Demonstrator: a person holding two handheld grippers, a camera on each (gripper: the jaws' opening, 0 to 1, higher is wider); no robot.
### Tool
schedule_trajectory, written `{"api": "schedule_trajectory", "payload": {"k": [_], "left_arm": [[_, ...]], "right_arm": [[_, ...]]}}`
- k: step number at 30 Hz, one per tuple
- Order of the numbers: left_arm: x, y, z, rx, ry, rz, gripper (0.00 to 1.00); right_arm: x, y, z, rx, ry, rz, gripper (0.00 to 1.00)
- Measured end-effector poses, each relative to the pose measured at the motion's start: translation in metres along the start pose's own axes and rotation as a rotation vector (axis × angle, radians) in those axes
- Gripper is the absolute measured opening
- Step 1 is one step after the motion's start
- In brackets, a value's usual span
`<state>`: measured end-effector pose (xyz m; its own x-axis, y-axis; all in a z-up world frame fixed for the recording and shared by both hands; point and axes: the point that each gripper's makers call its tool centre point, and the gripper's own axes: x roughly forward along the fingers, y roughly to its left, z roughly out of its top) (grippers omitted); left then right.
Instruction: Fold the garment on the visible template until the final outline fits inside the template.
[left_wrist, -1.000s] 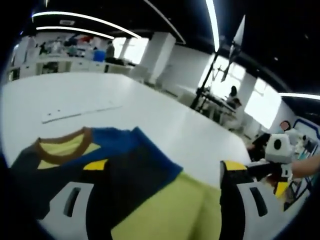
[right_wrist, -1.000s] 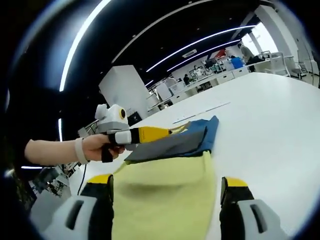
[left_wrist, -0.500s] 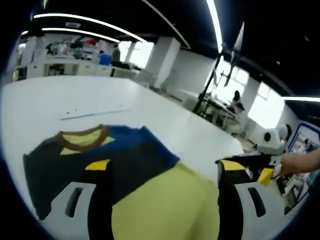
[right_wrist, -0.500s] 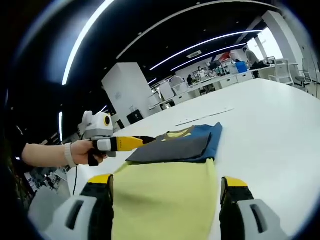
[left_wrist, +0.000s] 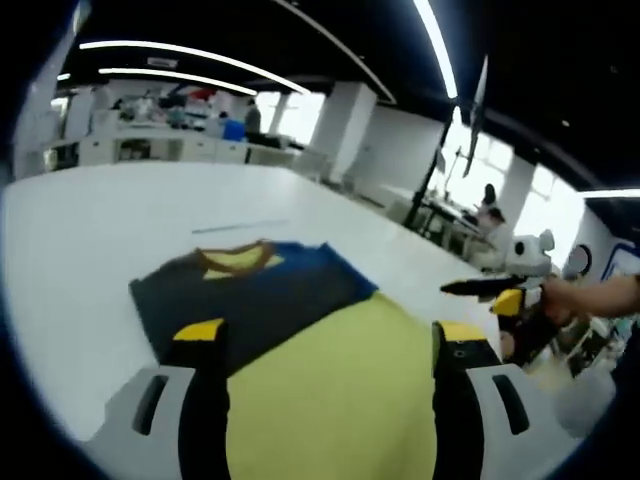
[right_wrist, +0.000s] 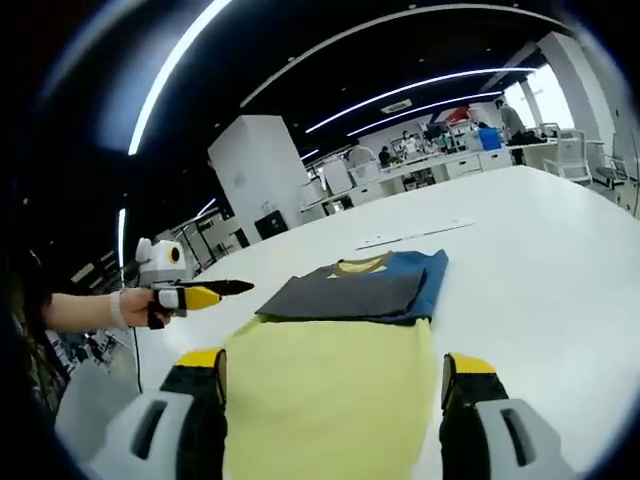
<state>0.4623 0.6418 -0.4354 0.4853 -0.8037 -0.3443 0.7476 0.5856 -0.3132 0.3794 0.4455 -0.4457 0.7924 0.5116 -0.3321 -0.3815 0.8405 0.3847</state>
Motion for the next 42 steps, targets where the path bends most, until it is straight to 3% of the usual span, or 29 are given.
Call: {"api": "schedule_trajectory", "payload": {"k": [7, 16, 29, 39, 42], "left_arm": [[-0.031, 0.006, -0.013, 0.008, -0.002, 0.034, 0.78], [-0.061, 0.008, -0.037, 0.093, 0.081, 0.058, 0.77], [-0.090, 0.013, -0.059, 0.065, 0.121, 0.083, 0.74], [-0.103, -0.002, -0.092, 0.078, 0.233, 0.038, 0.67], [-0.112, -0.004, -0.103, 0.037, 0.265, 0.028, 0.63]], "right_arm": [[-0.003, 0.003, 0.004, -0.018, 0.007, 0.001, 0.89], [-0.005, 0.006, 0.003, -0.066, 0.047, 0.011, 0.90], [-0.011, 0.005, -0.006, -0.072, 0.081, 0.015, 0.88], [-0.031, 0.001, -0.041, -0.098, 0.191, 0.014, 0.85], [-0.043, -0.003, -0.051, -0.073, 0.209, 0.001, 0.81]]}}
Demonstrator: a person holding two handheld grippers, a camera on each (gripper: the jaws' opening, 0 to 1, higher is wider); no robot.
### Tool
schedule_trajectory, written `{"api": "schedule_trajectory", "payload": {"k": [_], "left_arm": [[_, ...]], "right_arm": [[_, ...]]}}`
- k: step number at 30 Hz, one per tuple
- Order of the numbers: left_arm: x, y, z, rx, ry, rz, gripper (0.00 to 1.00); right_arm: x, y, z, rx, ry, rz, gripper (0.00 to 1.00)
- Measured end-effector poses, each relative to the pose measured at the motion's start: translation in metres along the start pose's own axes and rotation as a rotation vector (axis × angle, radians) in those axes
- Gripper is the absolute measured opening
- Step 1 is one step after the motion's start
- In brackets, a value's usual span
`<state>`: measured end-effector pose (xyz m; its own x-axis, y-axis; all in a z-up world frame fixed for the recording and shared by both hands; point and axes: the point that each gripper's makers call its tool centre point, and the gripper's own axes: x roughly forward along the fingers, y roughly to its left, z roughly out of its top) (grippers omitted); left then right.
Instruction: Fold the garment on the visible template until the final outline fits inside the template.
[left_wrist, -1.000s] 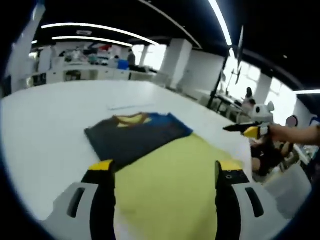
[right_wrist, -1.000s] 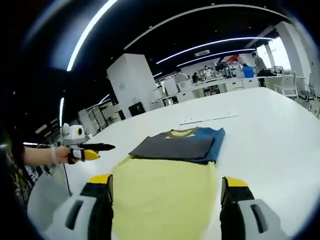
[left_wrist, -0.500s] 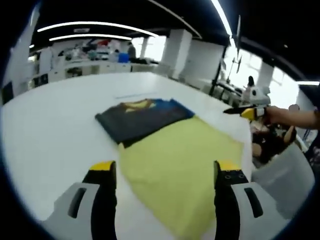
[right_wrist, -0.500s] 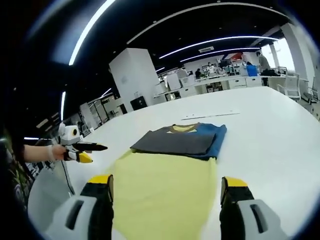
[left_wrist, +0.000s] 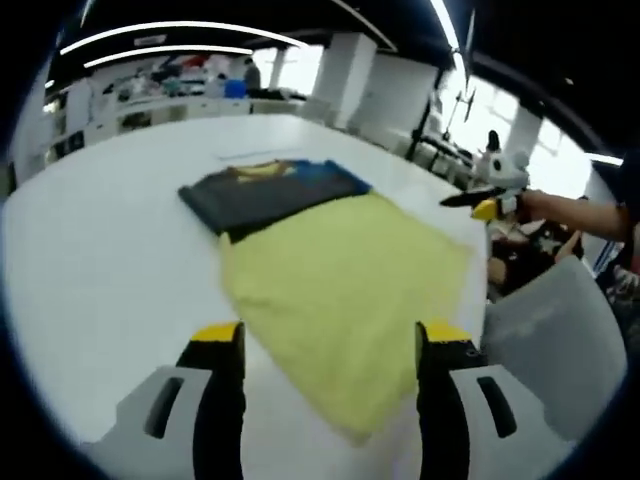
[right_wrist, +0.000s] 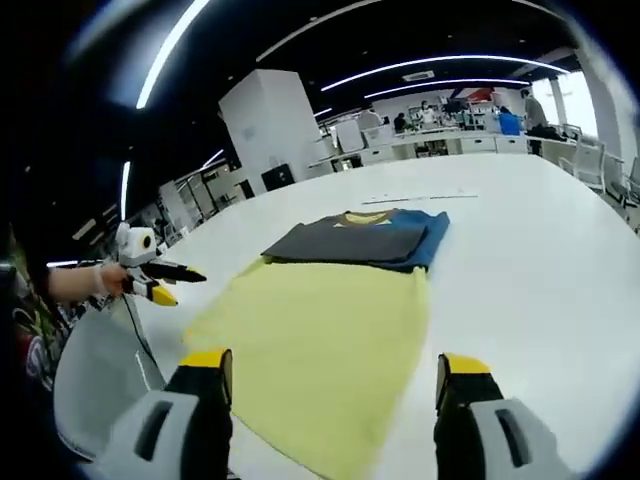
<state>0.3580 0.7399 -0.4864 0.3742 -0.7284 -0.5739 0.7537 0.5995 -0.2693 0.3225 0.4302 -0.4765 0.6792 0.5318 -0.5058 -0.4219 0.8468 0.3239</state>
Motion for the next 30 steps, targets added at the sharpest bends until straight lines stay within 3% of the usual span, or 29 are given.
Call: {"api": "schedule_trajectory", "payload": {"k": [5, 10, 16, 24, 30], "left_arm": [[-0.009, -0.004, -0.023, -0.024, 0.060, -0.003, 0.56], [-0.012, -0.010, -0.039, -0.069, 0.090, -0.015, 0.52], [-0.013, -0.017, -0.057, -0.144, 0.152, -0.023, 0.45], [-0.013, -0.018, -0.066, -0.202, 0.169, -0.015, 0.34], [-0.013, -0.017, -0.071, -0.295, 0.168, -0.013, 0.23]], "right_arm": [[-0.013, -0.002, -0.024, 0.036, 0.056, 0.002, 0.68], [-0.018, 0.002, -0.045, 0.082, 0.104, 0.019, 0.46], [-0.022, 0.001, -0.065, 0.106, 0.151, 0.016, 0.36], [-0.022, -0.004, -0.071, 0.129, 0.155, 0.011, 0.33], [-0.021, -0.005, -0.071, 0.157, 0.147, 0.016, 0.26]]}}
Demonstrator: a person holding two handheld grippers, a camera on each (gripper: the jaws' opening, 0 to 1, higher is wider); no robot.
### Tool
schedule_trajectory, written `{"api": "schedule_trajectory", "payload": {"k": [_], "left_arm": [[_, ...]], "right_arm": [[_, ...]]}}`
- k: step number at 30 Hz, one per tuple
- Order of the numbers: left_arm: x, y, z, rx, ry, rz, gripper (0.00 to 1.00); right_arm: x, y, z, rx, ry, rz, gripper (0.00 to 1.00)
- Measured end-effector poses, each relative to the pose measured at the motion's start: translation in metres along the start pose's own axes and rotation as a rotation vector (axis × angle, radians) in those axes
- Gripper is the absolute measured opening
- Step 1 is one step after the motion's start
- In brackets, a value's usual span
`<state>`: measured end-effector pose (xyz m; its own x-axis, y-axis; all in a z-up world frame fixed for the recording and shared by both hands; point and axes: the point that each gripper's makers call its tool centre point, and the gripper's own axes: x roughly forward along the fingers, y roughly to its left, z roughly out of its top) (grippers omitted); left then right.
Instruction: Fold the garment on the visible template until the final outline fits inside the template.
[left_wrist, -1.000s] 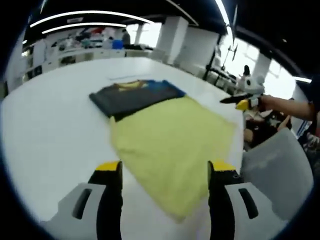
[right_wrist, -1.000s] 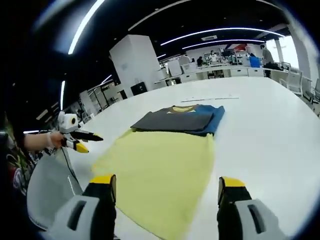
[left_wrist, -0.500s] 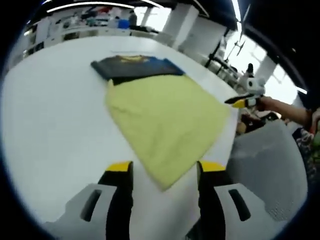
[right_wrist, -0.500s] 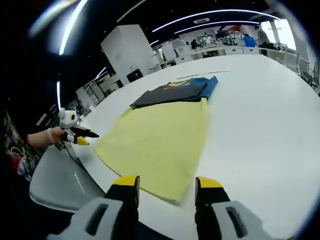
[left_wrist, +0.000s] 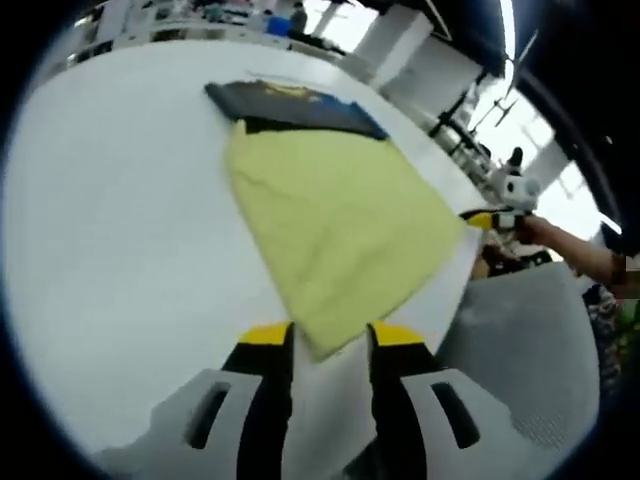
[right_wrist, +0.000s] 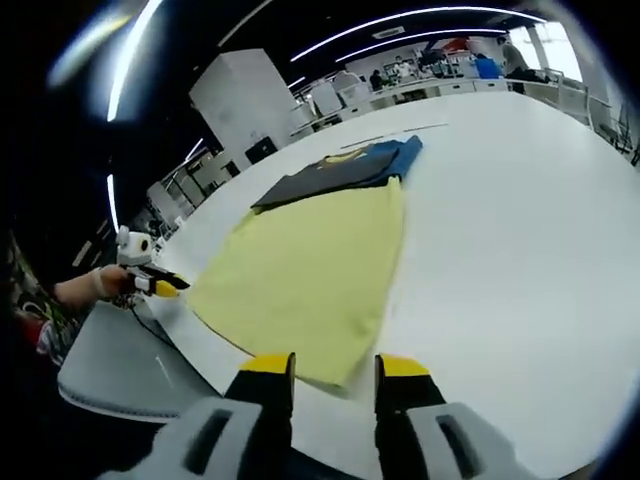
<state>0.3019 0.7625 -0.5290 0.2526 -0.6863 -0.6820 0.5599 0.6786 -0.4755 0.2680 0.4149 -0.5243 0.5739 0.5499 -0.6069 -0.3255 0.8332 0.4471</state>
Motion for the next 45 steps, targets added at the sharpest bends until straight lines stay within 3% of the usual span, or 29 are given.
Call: {"api": "schedule_trajectory", "payload": {"k": [4, 6, 8, 13, 22, 34, 38, 45], "left_arm": [[0.002, 0.003, -0.002, -0.038, -0.004, 0.006, 0.14], [0.002, 0.007, -0.002, -0.071, -0.013, 0.017, 0.00], [0.002, 0.001, 0.001, -0.129, -0.035, -0.025, 0.00], [-0.005, -0.007, 0.003, -0.105, -0.043, -0.022, 0.00], [-0.021, -0.024, 0.009, -0.161, -0.073, -0.077, 0.00], [-0.038, -0.045, -0.016, -0.181, 0.007, -0.125, 0.00], [-0.040, -0.051, -0.026, -0.199, 0.030, -0.133, 0.00], [-0.048, -0.061, -0.035, -0.247, 0.020, -0.152, 0.00]], "right_arm": [[0.002, -0.003, -0.002, 0.018, 0.004, 0.002, 0.17], [0.003, -0.004, -0.004, 0.038, 0.008, 0.006, 0.08], [0.003, -0.003, -0.005, 0.034, 0.010, 0.006, 0.00], [-0.007, 0.004, 0.008, 0.024, -0.030, 0.033, 0.00], [-0.029, 0.013, 0.019, 0.121, -0.091, 0.057, 0.00], [-0.057, 0.027, -0.013, 0.213, -0.106, 0.059, 0.00], [-0.062, 0.044, -0.025, 0.235, -0.104, 0.058, 0.00], [-0.068, 0.056, -0.030, 0.273, -0.115, 0.059, 0.00]]}}
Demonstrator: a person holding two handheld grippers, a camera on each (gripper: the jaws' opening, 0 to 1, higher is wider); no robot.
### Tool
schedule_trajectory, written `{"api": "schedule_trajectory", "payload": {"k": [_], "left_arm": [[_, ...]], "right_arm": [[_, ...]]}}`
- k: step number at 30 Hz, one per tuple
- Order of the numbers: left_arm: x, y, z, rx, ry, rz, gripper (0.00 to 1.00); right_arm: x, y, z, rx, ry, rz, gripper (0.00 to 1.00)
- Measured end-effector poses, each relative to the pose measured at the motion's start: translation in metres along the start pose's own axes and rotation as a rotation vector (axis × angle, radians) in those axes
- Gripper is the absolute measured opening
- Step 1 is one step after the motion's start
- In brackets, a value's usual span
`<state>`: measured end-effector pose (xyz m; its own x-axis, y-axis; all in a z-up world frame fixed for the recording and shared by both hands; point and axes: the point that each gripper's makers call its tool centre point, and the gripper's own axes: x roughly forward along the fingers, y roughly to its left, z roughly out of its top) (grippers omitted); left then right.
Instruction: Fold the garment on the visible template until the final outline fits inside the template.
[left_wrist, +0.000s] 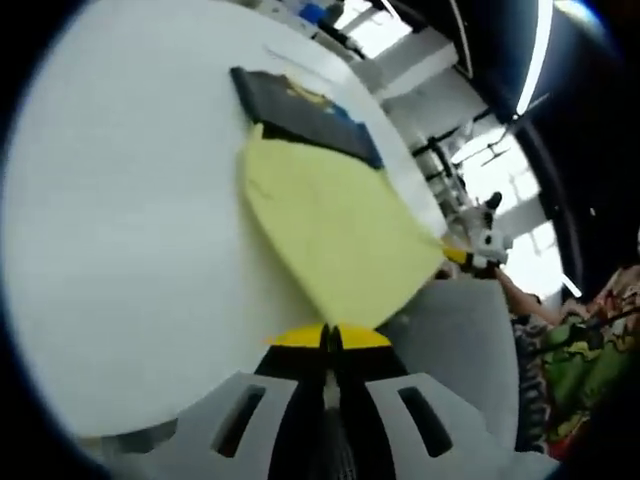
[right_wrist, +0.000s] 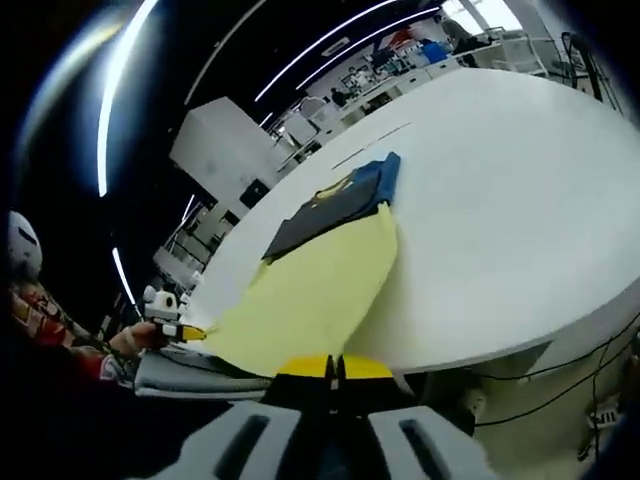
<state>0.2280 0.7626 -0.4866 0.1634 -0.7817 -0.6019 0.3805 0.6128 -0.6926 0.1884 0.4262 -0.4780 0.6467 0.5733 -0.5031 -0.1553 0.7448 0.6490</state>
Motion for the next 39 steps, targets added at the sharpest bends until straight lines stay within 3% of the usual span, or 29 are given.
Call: {"api": "schedule_trajectory", "payload": {"k": [3, 7, 13, 16, 22, 30, 34, 39], "left_arm": [[-0.001, 0.001, 0.004, -0.005, -0.015, 0.003, 0.00], [-0.006, -0.004, 0.028, 0.011, -0.085, 0.000, 0.00], [-0.021, -0.021, 0.091, 0.068, -0.244, -0.023, 0.00], [-0.028, -0.028, 0.121, 0.117, -0.291, -0.023, 0.00], [-0.028, -0.033, 0.164, 0.144, -0.361, -0.035, 0.00], [-0.017, -0.021, 0.216, 0.123, -0.446, -0.031, 0.00], [-0.005, -0.007, 0.240, 0.119, -0.458, -0.011, 0.00], [0.009, 0.011, 0.261, 0.117, -0.457, 0.008, 0.00]], "right_arm": [[0.002, -0.001, 0.003, 0.012, -0.005, -0.003, 0.00], [0.002, 0.004, 0.025, 0.038, -0.048, 0.016, 0.00], [0.003, 0.027, 0.072, 0.048, -0.129, 0.077, 0.00], [0.006, 0.036, 0.092, 0.042, -0.150, 0.099, 0.00], [0.017, 0.046, 0.134, 0.021, -0.187, 0.131, 0.00], [0.044, 0.046, 0.192, 0.032, -0.237, 0.168, 0.00], [0.065, 0.032, 0.209, -0.052, -0.188, 0.142, 0.00], [0.089, 0.013, 0.236, -0.048, -0.160, 0.128, 0.00]]}}
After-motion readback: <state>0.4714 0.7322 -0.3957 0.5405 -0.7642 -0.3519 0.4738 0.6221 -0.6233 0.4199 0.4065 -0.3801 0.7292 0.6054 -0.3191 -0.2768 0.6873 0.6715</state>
